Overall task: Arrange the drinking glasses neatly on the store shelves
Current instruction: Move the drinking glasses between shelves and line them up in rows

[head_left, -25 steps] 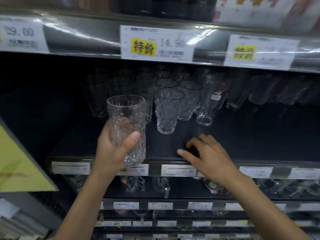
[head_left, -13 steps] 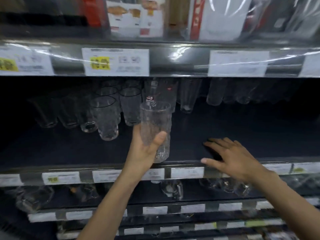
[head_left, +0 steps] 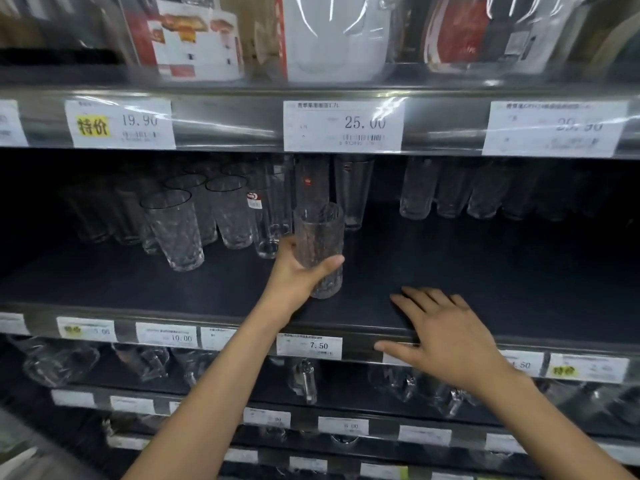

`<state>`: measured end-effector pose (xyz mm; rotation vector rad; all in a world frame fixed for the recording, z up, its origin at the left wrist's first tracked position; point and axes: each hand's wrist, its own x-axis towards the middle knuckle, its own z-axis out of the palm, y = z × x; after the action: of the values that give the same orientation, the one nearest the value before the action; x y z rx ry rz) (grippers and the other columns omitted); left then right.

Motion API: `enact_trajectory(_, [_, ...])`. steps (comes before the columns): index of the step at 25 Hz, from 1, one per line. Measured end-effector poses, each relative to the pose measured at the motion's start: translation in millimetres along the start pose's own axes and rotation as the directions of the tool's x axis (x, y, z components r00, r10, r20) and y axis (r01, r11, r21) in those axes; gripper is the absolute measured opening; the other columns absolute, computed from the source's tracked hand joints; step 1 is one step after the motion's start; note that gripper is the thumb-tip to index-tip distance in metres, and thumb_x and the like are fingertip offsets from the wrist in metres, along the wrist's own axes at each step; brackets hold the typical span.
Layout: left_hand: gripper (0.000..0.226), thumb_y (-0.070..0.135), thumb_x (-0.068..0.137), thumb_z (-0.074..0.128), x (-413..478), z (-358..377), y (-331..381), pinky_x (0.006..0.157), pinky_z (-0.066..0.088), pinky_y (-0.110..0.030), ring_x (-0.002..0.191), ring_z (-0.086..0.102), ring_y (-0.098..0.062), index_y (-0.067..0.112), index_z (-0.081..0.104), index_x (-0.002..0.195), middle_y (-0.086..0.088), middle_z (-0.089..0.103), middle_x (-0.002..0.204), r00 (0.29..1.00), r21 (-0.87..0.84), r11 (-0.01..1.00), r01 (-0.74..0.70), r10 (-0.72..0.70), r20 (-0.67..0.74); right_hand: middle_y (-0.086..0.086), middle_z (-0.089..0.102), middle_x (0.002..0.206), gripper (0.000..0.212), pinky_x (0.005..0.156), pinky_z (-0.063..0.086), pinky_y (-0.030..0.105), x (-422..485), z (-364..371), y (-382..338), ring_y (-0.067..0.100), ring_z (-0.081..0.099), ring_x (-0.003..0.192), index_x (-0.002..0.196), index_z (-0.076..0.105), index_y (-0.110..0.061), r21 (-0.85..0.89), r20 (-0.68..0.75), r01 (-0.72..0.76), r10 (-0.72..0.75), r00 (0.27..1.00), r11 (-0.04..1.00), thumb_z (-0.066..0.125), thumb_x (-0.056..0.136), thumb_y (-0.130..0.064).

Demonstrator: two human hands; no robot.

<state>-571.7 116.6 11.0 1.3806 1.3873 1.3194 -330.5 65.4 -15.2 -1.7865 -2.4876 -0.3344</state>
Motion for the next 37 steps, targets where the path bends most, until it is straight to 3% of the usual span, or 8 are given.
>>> enact_trajectory(5, [0.066,0.035,0.073,0.086,-0.8,2.8,-1.5,0.091,0.045,-0.020,0.104,0.061,-0.002,0.026,0.043,0.123,0.019,0.062,0.106,0.998,0.035,0.999,0.023,-0.021,-0.056,0.001,0.064,0.132,0.093,0.091,0.051,0.042,0.2,7.9,1.5,0.022,0.061,0.118,0.130,0.063,-0.023,0.014,-0.054,-0.020,0.021,0.998,1.000,0.019,0.082,-0.089])
enact_trajectory(11, [0.068,0.052,0.070,0.083,-20.4,1.5,-3.0,0.082,0.044,-0.028,0.103,0.061,-0.015,0.020,0.051,0.121,0.007,0.063,0.113,0.974,0.432,0.900,0.059,0.042,-0.220,0.000,0.062,0.135,0.094,0.095,0.049,0.040,-0.7,11.5,1.1,0.021,0.058,0.123,0.133,0.061,-0.023,0.015,-0.059,-0.025,0.026,0.998,1.000,0.017,0.082,-0.089])
enact_trajectory(15, [0.068,0.062,0.072,0.077,-14.6,0.1,-2.9,0.075,0.043,-0.028,0.104,0.065,-0.025,0.014,0.058,0.115,0.000,0.069,0.113,0.971,0.562,0.817,0.128,0.011,-0.237,0.001,0.065,0.131,0.094,0.092,0.051,0.041,0.4,12.2,0.3,0.022,0.061,0.120,0.129,0.064,-0.022,0.005,-0.067,-0.023,0.023,0.998,1.000,0.018,0.082,-0.088])
enact_trajectory(21, [0.067,0.067,0.077,0.066,18.5,13.4,-8.8,0.079,0.059,-0.044,0.094,0.070,-0.034,0.017,0.050,0.118,-0.008,0.071,0.108,0.972,0.493,0.849,0.192,-0.097,-0.212,-0.001,0.057,0.141,0.098,0.101,0.045,0.040,-0.4,7.6,-0.1,0.020,0.052,0.130,0.138,0.056,-0.025,0.027,-0.040,-0.029,0.030,0.999,0.999,0.014,0.079,-0.091])
enact_trajectory(25, [0.073,0.061,0.089,0.057,35.7,24.7,-10.9,0.084,0.058,-0.044,0.097,0.069,-0.036,0.006,0.044,0.133,-0.014,0.068,0.117,0.968,0.497,0.845,0.197,-0.085,-0.238,-0.004,0.048,0.149,0.101,0.107,0.039,0.038,0.4,5.3,-0.2,0.017,0.044,0.137,0.144,0.047,-0.028,0.027,-0.040,-0.025,0.026,0.999,0.999,0.009,0.076,-0.092])
enact_trajectory(28, [0.060,0.051,0.094,0.055,44.0,30.9,-13.1,0.089,0.056,-0.043,0.104,0.066,-0.036,0.000,0.051,0.126,-0.017,0.067,0.118,0.963,0.479,0.857,0.187,-0.065,-0.260,-0.007,0.040,0.154,0.101,0.111,0.033,0.035,-2.2,2.9,-0.8,0.015,0.037,0.141,0.149,0.039,-0.031,0.027,-0.040,-0.015,0.017,0.999,1.000,0.008,0.075,-0.092])
enact_trajectory(35, [0.045,0.037,0.091,0.060,64.6,34.1,-27.4,0.072,0.061,-0.049,0.088,0.071,-0.041,0.000,0.053,0.114,-0.024,0.071,0.102,0.954,0.381,0.899,0.217,-0.112,-0.279,-0.010,0.031,0.158,0.100,0.113,0.029,0.033,-2.9,1.1,-0.4,0.013,0.030,0.143,0.152,0.029,-0.033,0.012,-0.018,0.004,-0.004,1.000,1.000,0.006,0.074,-0.091])
enact_trajectory(37, [0.040,0.033,0.095,0.058,65.8,32.5,-25.4,0.060,0.061,-0.042,0.078,0.072,-0.038,-0.001,0.052,0.114,-0.024,0.070,0.099,0.958,0.374,0.902,0.215,-0.121,-0.260,-0.009,0.034,0.157,0.099,0.112,0.030,0.033,-2.0,3.3,-0.6,0.013,0.032,0.143,0.151,0.031,-0.033,0.017,-0.020,0.002,-0.002,1.000,1.000,0.007,0.075,-0.092])
